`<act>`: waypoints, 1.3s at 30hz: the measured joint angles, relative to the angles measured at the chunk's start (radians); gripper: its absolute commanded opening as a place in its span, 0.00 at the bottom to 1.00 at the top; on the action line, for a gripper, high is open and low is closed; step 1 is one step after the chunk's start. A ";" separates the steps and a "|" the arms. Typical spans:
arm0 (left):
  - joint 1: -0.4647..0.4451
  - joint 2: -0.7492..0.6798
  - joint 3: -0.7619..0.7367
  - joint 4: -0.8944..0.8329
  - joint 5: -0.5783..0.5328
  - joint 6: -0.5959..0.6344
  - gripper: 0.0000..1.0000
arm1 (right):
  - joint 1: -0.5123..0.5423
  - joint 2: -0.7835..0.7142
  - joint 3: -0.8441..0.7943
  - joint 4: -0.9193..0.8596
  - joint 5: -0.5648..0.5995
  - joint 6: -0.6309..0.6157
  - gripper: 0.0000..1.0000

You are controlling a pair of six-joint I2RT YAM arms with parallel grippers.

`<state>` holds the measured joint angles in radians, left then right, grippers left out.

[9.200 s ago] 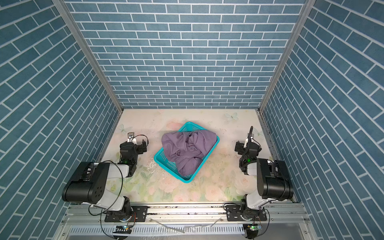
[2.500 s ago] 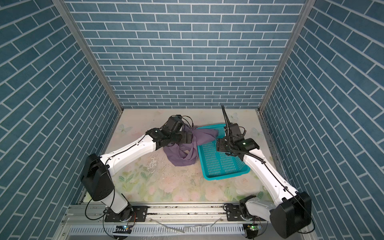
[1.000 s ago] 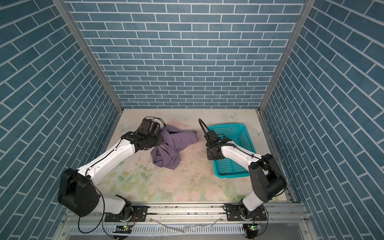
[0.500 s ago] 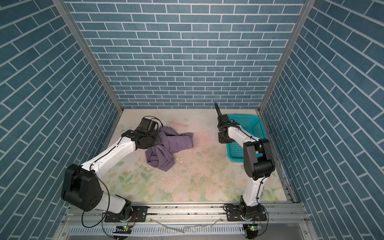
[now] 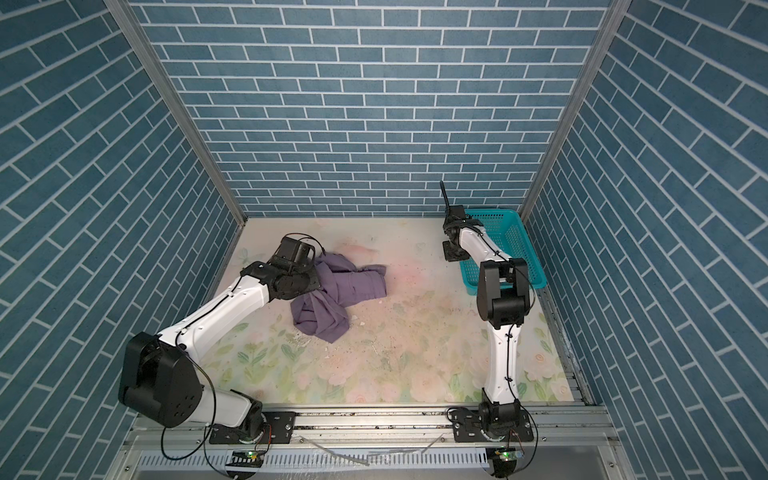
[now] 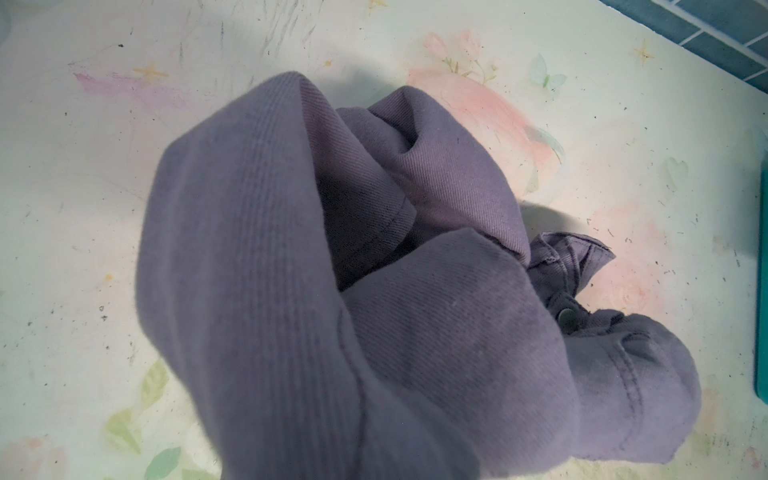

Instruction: Fold and stack the trousers

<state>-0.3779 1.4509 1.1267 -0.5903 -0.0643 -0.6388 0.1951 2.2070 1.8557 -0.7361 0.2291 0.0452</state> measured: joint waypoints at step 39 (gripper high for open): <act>-0.136 0.143 0.629 -0.148 0.188 0.087 0.00 | 0.376 -0.960 -0.872 0.312 -0.195 0.463 0.98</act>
<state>-0.5137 1.5940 1.7554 -0.7380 0.1242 -0.5522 0.5713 1.2472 0.9840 -0.4244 0.0338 0.5087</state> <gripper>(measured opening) 0.098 0.978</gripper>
